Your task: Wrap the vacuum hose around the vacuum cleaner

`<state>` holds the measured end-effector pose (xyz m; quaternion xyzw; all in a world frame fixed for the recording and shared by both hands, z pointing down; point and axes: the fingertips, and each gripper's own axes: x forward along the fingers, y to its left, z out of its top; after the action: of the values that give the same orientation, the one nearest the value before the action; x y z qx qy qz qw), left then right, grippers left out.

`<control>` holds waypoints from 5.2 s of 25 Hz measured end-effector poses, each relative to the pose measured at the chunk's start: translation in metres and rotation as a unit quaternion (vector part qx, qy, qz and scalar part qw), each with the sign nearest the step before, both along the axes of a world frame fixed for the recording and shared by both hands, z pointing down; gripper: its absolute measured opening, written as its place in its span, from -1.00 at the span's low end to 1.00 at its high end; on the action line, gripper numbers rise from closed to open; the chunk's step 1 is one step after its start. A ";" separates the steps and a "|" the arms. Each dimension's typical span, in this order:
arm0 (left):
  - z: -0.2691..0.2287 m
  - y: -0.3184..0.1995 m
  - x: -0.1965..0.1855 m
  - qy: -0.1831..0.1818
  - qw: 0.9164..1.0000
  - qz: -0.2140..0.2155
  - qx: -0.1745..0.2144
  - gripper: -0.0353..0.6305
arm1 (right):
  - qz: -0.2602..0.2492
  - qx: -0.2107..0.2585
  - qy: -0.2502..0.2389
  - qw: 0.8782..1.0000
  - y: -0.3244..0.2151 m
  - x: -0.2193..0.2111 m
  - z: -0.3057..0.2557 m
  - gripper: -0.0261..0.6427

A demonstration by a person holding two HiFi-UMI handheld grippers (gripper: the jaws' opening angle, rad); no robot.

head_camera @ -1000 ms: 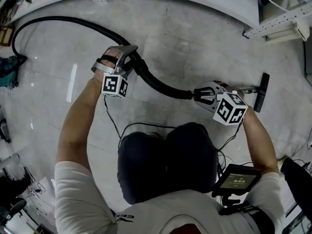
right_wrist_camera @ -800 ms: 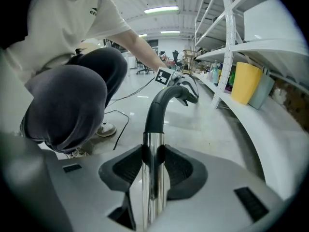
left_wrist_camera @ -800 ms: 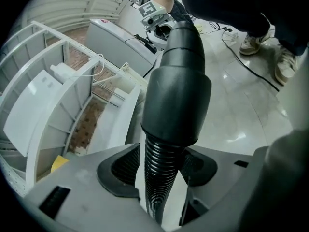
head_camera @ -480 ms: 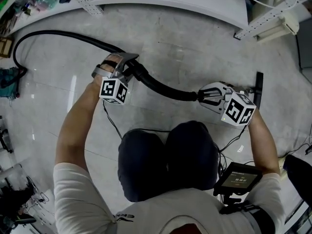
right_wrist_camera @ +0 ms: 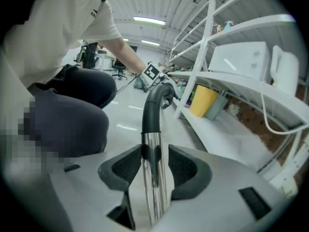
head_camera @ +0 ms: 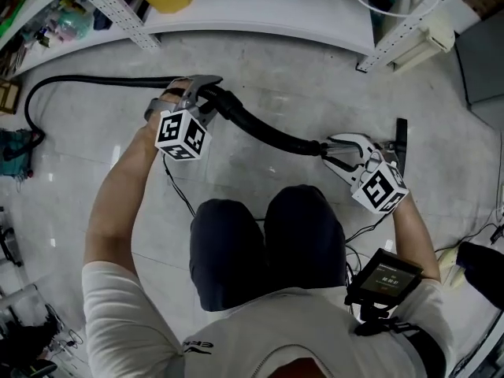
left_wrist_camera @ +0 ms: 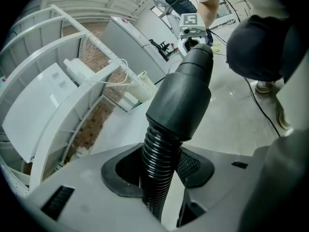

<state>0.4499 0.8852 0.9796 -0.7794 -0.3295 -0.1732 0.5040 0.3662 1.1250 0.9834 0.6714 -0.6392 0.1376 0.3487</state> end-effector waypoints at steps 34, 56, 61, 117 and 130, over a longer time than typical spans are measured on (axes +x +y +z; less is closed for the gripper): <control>-0.081 0.080 -0.008 -0.072 0.972 -0.055 -0.218 -0.39 | 0.285 0.072 0.133 0.947 0.073 0.123 -0.067 -0.40; -0.080 0.026 0.004 0.022 0.978 -0.076 -0.190 -0.37 | 0.309 0.094 0.148 0.935 0.077 0.130 -0.092 -0.40; -0.086 0.024 0.002 0.016 0.975 -0.086 -0.202 -0.37 | 0.310 0.095 0.142 0.935 0.073 0.134 -0.090 -0.40; -0.673 -0.052 -0.206 0.082 0.907 -0.270 -0.312 -0.37 | 0.249 0.120 0.104 0.955 -0.055 0.012 -0.635 -0.41; -0.687 -0.159 -0.243 0.110 0.892 -0.305 -0.314 -0.37 | 0.223 0.126 0.084 0.963 -0.173 -0.011 -0.635 -0.41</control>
<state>0.2069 0.7261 0.2925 -0.9733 -0.0551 -0.1194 0.1884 0.3548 0.9524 0.3484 0.8447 -0.4540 0.0736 0.2738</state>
